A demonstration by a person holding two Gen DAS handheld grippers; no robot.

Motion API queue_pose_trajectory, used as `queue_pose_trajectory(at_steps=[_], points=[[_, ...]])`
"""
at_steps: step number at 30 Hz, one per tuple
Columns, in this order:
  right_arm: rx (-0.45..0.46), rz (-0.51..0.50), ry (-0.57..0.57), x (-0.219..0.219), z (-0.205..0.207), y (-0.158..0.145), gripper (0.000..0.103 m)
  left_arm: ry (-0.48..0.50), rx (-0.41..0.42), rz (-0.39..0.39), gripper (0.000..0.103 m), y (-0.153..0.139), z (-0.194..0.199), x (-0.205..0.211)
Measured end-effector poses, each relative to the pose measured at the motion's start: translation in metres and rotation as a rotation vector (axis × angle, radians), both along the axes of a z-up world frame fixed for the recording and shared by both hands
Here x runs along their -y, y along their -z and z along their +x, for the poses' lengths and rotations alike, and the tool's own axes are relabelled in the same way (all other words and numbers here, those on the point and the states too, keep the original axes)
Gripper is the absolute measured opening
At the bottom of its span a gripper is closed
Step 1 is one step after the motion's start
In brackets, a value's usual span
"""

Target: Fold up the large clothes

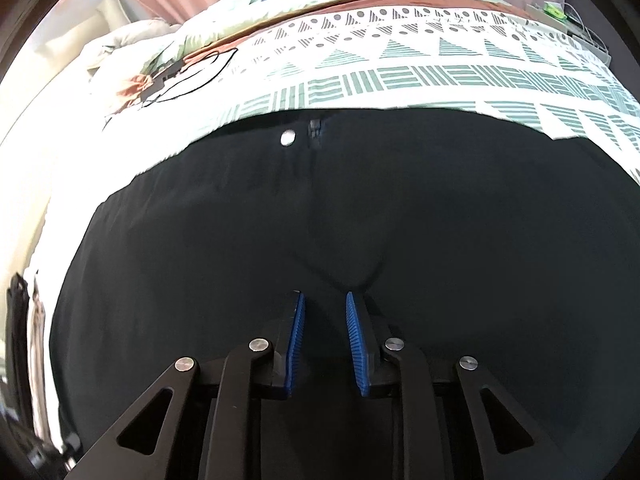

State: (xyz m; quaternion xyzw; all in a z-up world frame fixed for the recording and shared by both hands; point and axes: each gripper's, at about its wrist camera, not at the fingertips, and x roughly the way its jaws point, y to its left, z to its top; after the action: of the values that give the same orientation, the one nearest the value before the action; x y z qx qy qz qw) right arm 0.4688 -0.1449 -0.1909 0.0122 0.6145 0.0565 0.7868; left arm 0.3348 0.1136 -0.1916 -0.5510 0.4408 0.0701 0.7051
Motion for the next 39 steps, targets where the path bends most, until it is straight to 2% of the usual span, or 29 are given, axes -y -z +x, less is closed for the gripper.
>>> queue_pose_trajectory(at_steps=[5,9,13,17,18,20,23,25,33,39], points=[[0.009,0.008,0.003,0.000,0.026,0.009,0.022,-0.001,-0.009,0.030,0.034,-0.003,-0.001,0.005],[0.010,0.056,0.020,0.011,0.034,0.010,0.020,-0.008,-0.033,0.046,0.035,-0.003,0.002,0.007],[-0.005,0.152,0.051,0.027,0.026,0.001,0.020,-0.026,-0.049,0.053,0.035,-0.002,0.009,0.010],[-0.006,0.214,0.073,0.035,0.006,-0.021,0.021,-0.045,-0.038,0.068,0.034,-0.003,0.011,0.013],[-0.003,0.225,0.074,0.035,0.003,-0.025,0.021,-0.039,-0.030,0.077,0.032,-0.004,0.013,0.015],[0.003,0.250,0.067,0.036,-0.014,-0.037,0.021,-0.015,-0.007,0.084,0.021,-0.006,0.015,0.016],[0.003,0.249,0.052,0.035,-0.032,-0.049,0.021,-0.017,0.026,0.050,0.015,-0.012,0.013,0.012],[-0.007,0.254,0.026,0.033,-0.050,-0.059,0.021,-0.008,0.048,0.051,0.013,-0.022,0.014,0.012],[-0.015,0.271,-0.003,0.036,-0.058,-0.071,0.021,0.052,0.194,0.072,0.010,-0.077,0.027,0.025],[0.007,0.278,-0.034,0.049,-0.101,-0.088,0.021,0.111,0.275,0.099,0.009,-0.112,0.037,0.043]])
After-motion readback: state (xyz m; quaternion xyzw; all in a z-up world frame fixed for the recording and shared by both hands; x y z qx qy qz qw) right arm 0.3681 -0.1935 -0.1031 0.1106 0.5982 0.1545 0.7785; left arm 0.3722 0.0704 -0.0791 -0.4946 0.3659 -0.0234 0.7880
